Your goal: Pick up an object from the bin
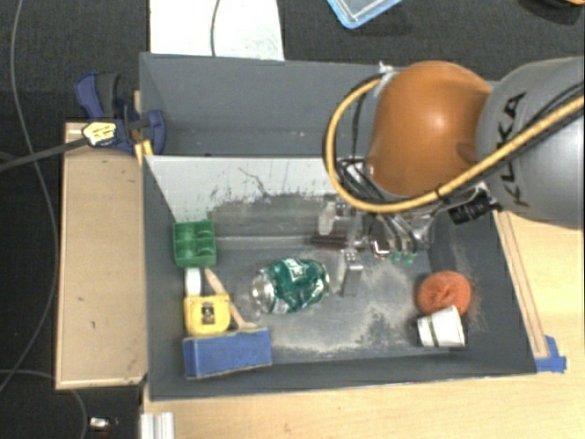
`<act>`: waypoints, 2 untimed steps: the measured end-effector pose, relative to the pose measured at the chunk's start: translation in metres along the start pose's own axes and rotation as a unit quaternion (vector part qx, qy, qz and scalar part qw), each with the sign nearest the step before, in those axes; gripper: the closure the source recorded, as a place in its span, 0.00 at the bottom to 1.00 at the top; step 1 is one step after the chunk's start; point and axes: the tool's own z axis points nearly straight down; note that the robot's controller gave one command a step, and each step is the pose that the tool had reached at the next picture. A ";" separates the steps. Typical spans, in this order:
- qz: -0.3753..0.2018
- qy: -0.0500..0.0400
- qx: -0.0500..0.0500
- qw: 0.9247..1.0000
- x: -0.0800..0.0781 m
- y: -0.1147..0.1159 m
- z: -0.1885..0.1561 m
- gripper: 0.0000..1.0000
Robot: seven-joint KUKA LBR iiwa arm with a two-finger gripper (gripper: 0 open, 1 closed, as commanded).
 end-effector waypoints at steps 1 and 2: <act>0.001 -0.004 0.000 1.000 -0.002 -0.001 -0.004 0.00; -0.041 -0.006 0.000 0.999 -0.013 0.011 0.056 0.00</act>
Offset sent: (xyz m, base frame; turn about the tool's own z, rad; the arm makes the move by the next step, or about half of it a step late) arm 0.0304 0.0336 -0.1702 -0.2397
